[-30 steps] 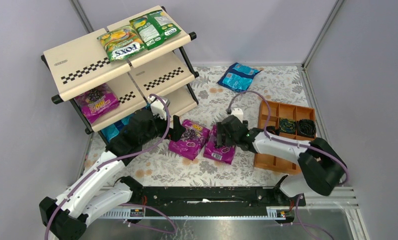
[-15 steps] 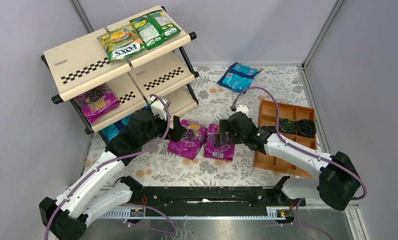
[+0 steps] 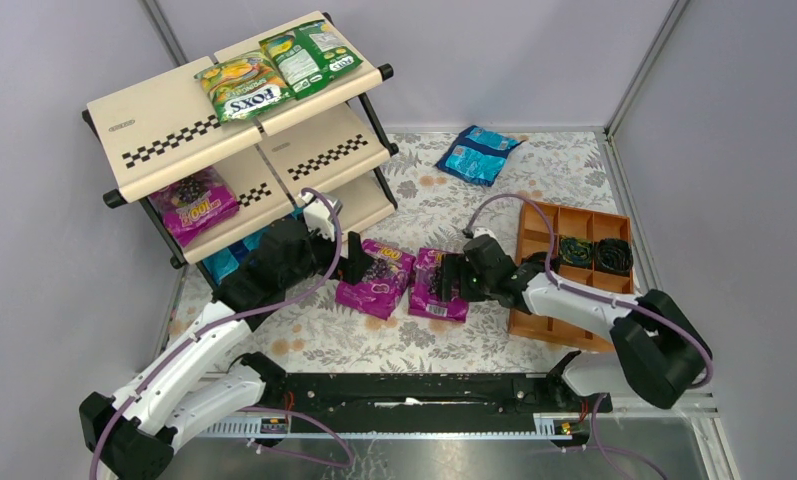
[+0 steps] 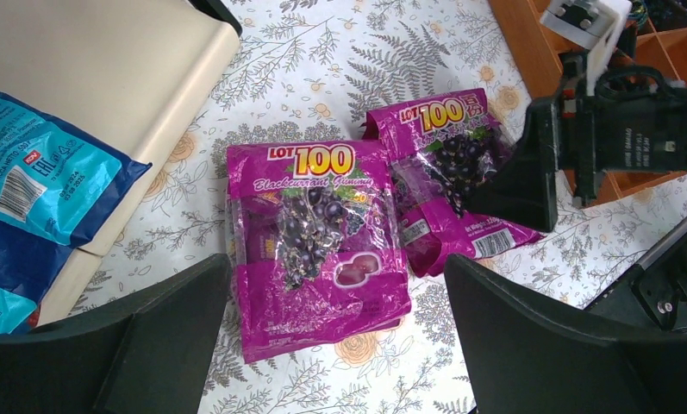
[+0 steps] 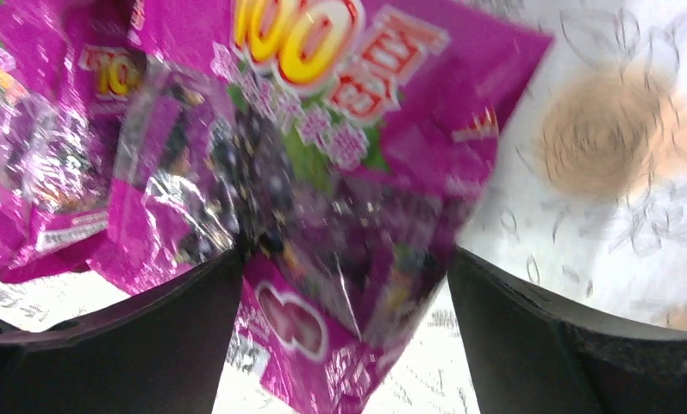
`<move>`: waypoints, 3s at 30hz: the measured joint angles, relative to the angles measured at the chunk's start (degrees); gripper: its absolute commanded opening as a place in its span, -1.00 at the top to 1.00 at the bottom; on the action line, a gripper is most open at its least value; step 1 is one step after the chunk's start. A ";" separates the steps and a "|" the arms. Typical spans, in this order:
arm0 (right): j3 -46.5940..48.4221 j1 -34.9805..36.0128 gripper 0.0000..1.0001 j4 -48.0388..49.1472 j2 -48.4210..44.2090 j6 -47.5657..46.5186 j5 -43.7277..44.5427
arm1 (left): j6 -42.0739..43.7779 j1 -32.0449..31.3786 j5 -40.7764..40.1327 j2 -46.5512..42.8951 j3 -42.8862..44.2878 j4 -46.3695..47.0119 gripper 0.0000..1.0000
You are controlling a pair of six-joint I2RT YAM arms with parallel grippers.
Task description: Place and organize the candy bags onto the shelf
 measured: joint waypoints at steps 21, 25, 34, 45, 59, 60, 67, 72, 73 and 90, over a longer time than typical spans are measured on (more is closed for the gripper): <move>14.60 -9.33 0.71 -3.48 7.89 -18.34 -10.51 | -24.55 -3.17 23.56 4.98 -14.21 23.82 -0.97; 12.31 -9.33 0.75 -8.44 1.40 -19.52 -14.08 | -27.93 -4.02 25.51 7.17 -13.90 28.39 -0.98; 9.81 -9.38 0.80 -7.65 -12.92 -18.49 -29.33 | -31.32 -4.02 21.86 6.91 -11.54 28.35 -0.97; 6.01 -9.86 0.84 5.92 -13.81 -8.94 -44.89 | -39.65 -3.61 23.10 6.69 -13.27 33.16 -0.97; 5.95 -9.75 0.84 19.98 -14.43 0.98 -48.37 | -51.23 -3.89 20.52 -0.94 -19.50 39.30 -0.97; 5.95 -9.75 0.85 21.09 -14.16 1.68 -48.63 | -51.98 -3.89 20.94 0.11 -19.54 39.71 -0.97; 6.08 -8.76 0.84 26.71 -10.80 5.88 -49.48 | -53.11 -3.91 21.59 0.28 -19.67 42.73 -0.98; 7.41 -6.32 0.67 27.23 -8.87 6.01 -48.26 | -54.25 -3.89 21.99 1.60 -19.67 43.50 -0.78; 7.76 -5.95 0.60 26.95 -8.68 5.77 -47.82 | -54.36 -3.87 22.01 1.75 -19.67 43.50 -0.69; 10.62 -4.50 -1.00 22.91 -7.56 12.24 -39.85 | -55.28 -3.85 16.81 -4.17 -22.64 43.43 -0.07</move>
